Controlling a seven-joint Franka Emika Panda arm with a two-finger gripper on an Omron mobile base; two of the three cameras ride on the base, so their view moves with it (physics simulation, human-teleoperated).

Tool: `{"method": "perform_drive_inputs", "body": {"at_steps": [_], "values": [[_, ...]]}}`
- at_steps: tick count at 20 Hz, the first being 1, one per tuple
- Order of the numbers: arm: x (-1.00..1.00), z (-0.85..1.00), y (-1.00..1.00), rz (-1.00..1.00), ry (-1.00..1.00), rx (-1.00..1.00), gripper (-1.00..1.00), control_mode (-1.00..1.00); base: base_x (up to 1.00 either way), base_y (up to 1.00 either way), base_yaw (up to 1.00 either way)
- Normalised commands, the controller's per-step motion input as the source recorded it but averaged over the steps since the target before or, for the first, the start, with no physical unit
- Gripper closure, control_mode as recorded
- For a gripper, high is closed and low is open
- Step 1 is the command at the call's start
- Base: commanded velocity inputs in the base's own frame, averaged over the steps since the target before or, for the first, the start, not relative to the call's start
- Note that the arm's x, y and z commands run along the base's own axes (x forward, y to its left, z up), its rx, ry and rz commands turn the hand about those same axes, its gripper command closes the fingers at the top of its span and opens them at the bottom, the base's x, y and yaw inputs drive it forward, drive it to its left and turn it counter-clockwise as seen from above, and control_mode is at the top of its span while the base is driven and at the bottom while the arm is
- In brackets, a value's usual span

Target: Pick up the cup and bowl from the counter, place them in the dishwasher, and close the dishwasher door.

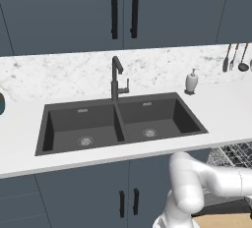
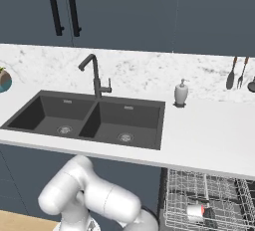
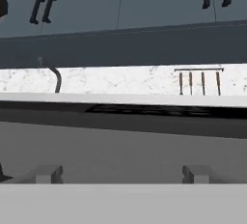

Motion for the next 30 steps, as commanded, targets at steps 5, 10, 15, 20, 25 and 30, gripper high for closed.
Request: {"method": "perform_drive_inputs", "body": {"at_steps": [5,10,15,20,25,30], "values": [[0.73,0.23,0.82,-0.11,-0.18,0.0,-1.0,-1.0,0.0,0.0,0.0],[0.7,0.27,0.7,-0.09,-0.17,0.0,-1.0,-1.0,0.0,0.0,0.0],[0.87,0.37,0.47,-0.07,-0.06,0.0,-1.0,-1.0,0.0,0.0,0.0],[0.93,0.33,0.06,0.02,0.0,0.0,-1.0,-1.0,0.0,0.0,0.0],[0.8,0.3,0.0,0.11,0.0,0.0,-1.0,-1.0,0.0,0.0,0.0],[0.78,0.22,0.0,0.16,0.01,0.0,-1.0,-1.0,0.0,0.0,0.0]]}}
